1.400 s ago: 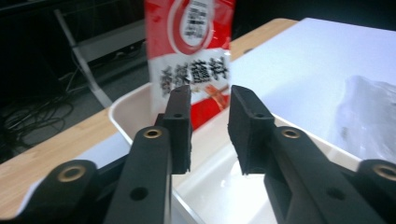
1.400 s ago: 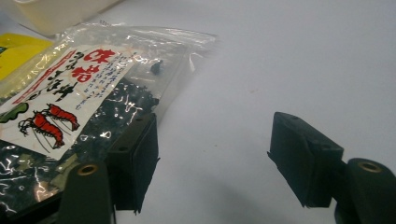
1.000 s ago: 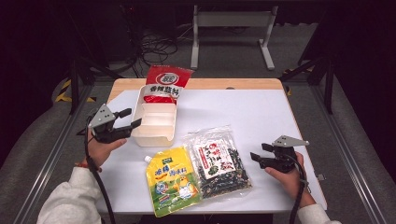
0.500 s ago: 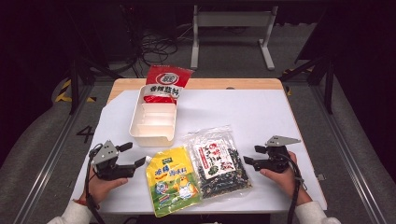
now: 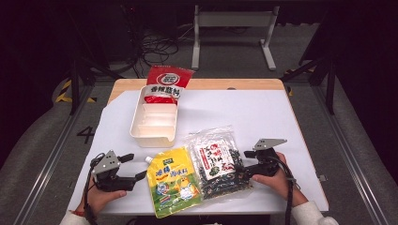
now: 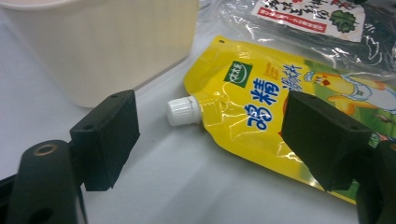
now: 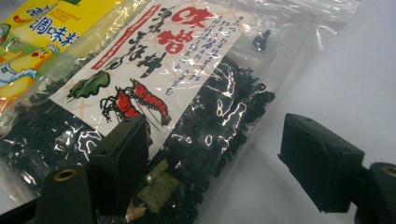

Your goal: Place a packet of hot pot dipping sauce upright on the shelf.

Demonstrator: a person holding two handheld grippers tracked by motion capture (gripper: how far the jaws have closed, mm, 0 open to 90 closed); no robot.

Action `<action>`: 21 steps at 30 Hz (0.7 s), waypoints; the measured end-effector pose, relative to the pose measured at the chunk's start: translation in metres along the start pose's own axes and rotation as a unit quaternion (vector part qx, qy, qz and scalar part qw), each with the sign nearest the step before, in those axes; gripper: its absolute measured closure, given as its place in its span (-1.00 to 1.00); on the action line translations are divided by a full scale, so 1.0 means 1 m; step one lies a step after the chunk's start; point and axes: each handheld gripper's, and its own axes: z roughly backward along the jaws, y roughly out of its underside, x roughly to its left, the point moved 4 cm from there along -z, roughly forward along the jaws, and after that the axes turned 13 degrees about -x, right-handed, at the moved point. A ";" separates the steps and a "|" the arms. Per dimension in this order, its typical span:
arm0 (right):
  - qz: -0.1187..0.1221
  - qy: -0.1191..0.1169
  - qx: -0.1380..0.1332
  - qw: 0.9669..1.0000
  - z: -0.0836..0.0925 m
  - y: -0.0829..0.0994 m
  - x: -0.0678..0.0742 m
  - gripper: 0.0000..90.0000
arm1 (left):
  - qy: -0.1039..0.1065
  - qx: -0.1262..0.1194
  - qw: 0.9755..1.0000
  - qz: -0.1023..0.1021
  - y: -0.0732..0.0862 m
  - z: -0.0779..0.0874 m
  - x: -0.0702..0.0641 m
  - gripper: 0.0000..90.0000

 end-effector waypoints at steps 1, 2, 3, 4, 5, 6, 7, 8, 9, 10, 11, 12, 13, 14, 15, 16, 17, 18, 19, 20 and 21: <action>0.003 -0.003 0.003 1.000 0.000 0.000 0.001 -0.50 | 0.003 0.001 1.000 0.001 0.001 0.000 -0.002 -0.56; 0.003 -0.009 0.006 1.000 0.000 0.000 0.003 -0.51 | 0.007 0.002 1.000 0.004 0.001 0.000 -0.003 -0.56; 0.002 -0.015 0.009 1.000 -0.001 0.000 0.005 -0.54 | 0.010 0.004 1.000 0.001 0.001 0.000 -0.005 -0.56; 0.001 -0.022 0.012 1.000 -0.003 0.001 0.007 -0.54 | 0.011 0.005 1.000 -0.003 0.001 0.000 -0.007 -0.57; 0.000 -0.028 0.014 1.000 -0.004 0.002 0.009 -0.54 | 0.012 0.001 1.000 -0.005 0.000 0.001 -0.009 -0.57; -0.001 -0.034 0.016 0.999 -0.004 0.002 0.011 -0.61 | 0.014 -0.001 1.000 -0.009 -0.001 0.002 -0.011 -0.57; 0.002 -0.039 0.024 0.999 -0.005 0.002 0.012 -0.66 | 0.016 -0.005 1.000 -0.005 -0.002 0.002 -0.013 -0.57; 0.004 -0.039 0.030 0.999 -0.005 0.003 0.013 -0.68 | 0.014 -0.003 1.000 -0.010 -0.002 0.003 -0.012 -0.57; 0.000 -0.038 0.030 0.999 -0.006 0.003 0.013 -0.69 | 0.012 -0.002 1.000 -0.009 -0.002 0.003 -0.012 -0.57; -0.005 -0.039 0.030 0.999 -0.006 0.004 0.013 -0.72 | 0.013 -0.002 1.000 -0.010 -0.001 0.002 -0.012 -0.57; -0.018 -0.040 0.033 0.999 -0.007 0.005 0.010 -0.76 | 0.013 0.000 1.000 -0.010 -0.001 0.002 -0.012 -0.57; -0.031 -0.042 0.035 0.998 -0.008 0.006 0.009 -0.79 | 0.013 0.002 1.000 -0.014 -0.001 0.001 -0.012 -0.57; -0.046 -0.046 0.034 0.997 -0.010 0.008 0.006 -0.79 | 0.016 0.003 1.000 -0.017 -0.002 -0.001 -0.013 -0.57; -0.042 -0.046 0.032 0.998 -0.010 0.008 0.006 -0.79 | 0.020 0.003 1.000 -0.019 -0.002 -0.002 -0.015 -0.58; -0.038 -0.045 0.035 0.998 -0.010 0.008 0.006 -0.78 | 0.025 0.005 0.999 -0.022 -0.002 -0.005 -0.016 -0.58; -0.036 -0.050 0.033 0.998 -0.010 0.007 0.007 -0.74 | 0.030 0.008 0.999 -0.022 -0.002 -0.007 -0.017 -0.58; -0.038 -0.053 0.033 0.997 -0.011 0.007 0.007 -0.70 | 0.037 0.006 0.999 -0.017 -0.002 -0.009 -0.019 -0.57; -0.040 -0.060 0.031 0.997 -0.011 0.008 0.006 -0.63 | 0.041 0.001 0.999 -0.019 -0.004 -0.011 -0.020 -0.54; -0.044 -0.066 0.033 0.996 -0.011 0.007 0.006 -0.53 | 0.045 -0.001 0.999 -0.015 -0.005 -0.012 -0.022 -0.51; -0.051 -0.074 0.038 0.995 -0.011 0.006 0.007 -0.40 | 0.050 -0.002 0.999 -0.011 -0.006 -0.014 -0.023 -0.50; -0.060 -0.087 0.043 0.993 -0.010 0.006 0.008 -0.27 | 0.055 -0.004 0.998 -0.010 -0.008 -0.016 -0.024 -0.50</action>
